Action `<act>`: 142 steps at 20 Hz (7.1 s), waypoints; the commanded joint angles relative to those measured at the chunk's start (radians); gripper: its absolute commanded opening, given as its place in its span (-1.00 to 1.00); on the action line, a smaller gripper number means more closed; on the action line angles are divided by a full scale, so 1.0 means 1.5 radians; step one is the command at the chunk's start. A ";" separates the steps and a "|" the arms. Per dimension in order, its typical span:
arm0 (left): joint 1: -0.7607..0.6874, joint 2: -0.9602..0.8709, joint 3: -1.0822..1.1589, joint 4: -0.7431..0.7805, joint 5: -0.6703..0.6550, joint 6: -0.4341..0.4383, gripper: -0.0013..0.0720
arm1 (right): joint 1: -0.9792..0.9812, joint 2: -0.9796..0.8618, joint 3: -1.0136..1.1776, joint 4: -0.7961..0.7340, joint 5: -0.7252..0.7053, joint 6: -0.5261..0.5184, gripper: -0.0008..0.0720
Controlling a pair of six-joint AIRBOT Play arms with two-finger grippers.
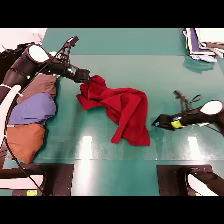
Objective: Fold the shirts.
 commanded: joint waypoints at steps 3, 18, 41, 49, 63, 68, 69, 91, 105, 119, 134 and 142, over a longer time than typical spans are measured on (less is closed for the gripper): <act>0.002 0.002 0.003 0.002 0.003 0.001 -0.90 | 0.108 -0.128 0.017 0.020 -0.038 -0.011 0.21; 0.002 0.165 0.312 0.153 -0.013 -0.035 -0.90 | -0.083 0.109 0.445 -0.267 0.002 0.072 -0.94; 0.003 0.236 -0.197 0.176 0.002 -0.121 -0.90 | -0.051 -0.200 0.677 -0.267 0.192 0.028 -0.94; 0.021 0.007 -0.152 0.207 0.238 -0.122 -0.90 | -0.048 -0.422 0.746 -0.259 0.056 0.028 -0.93; 0.167 -0.006 -0.202 0.083 0.054 0.002 0.47 | -0.123 -0.298 0.633 -0.170 0.168 -0.001 -0.06; 0.163 -0.043 -0.235 -0.006 0.058 0.057 0.46 | -0.126 -0.239 0.525 -0.154 0.134 -0.008 -0.06; 0.161 -0.048 -0.235 -0.018 0.059 0.059 0.46 | -0.126 -0.231 0.513 -0.155 0.134 -0.009 -0.06; 0.166 0.012 -0.112 -0.027 -0.039 0.054 -0.90 | -0.286 -0.267 0.183 0.015 -0.074 -0.032 0.16; 0.168 0.280 0.115 -0.001 -0.050 -0.014 -0.90 | -0.249 -0.038 0.576 -0.015 0.004 -0.060 -0.94; 0.168 0.447 0.456 0.042 -0.002 -0.155 -0.90 | -0.249 0.118 0.991 -0.232 0.169 0.009 -0.94; 0.151 0.049 0.060 0.063 -0.080 -0.115 -0.90 | -0.173 -0.277 0.675 -0.231 0.215 0.027 -0.94; 0.151 -0.103 0.067 0.048 0.165 -0.089 -0.90 | -0.173 -0.471 0.834 -0.225 0.106 0.028 -0.94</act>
